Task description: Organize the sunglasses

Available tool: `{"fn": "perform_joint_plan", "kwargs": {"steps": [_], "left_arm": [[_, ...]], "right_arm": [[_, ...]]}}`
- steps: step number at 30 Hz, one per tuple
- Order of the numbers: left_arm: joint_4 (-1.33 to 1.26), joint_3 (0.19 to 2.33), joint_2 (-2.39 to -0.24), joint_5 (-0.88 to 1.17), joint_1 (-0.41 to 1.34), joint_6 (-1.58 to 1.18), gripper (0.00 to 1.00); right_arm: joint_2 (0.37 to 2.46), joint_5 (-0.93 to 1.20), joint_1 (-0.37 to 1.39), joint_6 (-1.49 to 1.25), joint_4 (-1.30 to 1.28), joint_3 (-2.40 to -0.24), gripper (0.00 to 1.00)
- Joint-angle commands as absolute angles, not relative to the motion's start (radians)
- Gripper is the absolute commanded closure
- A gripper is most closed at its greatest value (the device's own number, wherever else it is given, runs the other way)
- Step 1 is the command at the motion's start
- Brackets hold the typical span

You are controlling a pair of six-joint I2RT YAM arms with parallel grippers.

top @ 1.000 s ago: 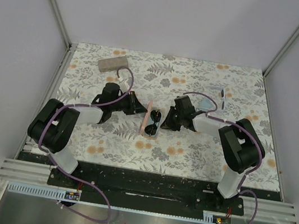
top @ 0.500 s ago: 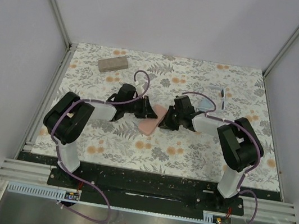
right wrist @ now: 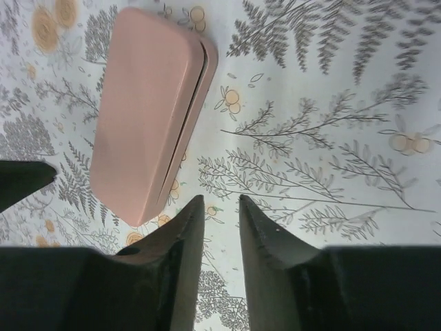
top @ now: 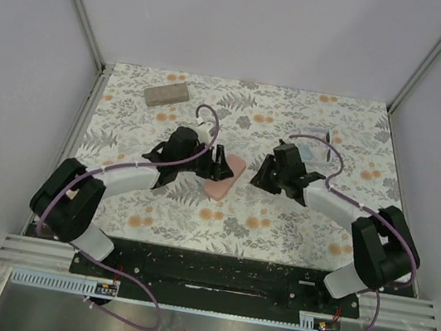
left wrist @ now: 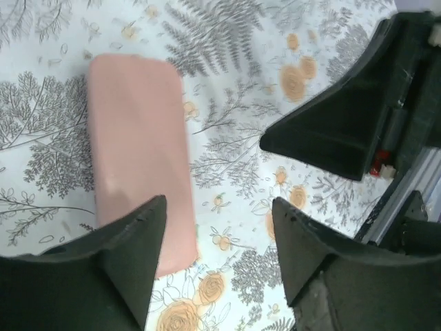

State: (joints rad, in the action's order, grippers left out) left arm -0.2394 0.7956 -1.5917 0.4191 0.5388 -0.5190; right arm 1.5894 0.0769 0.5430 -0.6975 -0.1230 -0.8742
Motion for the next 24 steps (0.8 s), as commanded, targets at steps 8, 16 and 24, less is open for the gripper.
{"fn": "perform_joint_plan", "kwargs": {"steps": [8, 16, 24], "left_arm": [[0.194, 1.015, -1.518, -0.115, 0.702, -0.25, 0.01], [0.356, 1.183, -1.726, -0.245, 0.764, -0.238, 0.01], [0.362, 1.259, -1.836, -0.253, 0.779, -0.225, 0.01]], "right_arm": [[1.269, -0.146, 0.531, -0.581, -0.239, -0.752, 0.09], [1.069, -0.297, 0.529, -0.643, -0.319, -0.693, 0.01], [1.022, -0.298, 0.525, -0.644, -0.376, -0.683, 0.01]]}}
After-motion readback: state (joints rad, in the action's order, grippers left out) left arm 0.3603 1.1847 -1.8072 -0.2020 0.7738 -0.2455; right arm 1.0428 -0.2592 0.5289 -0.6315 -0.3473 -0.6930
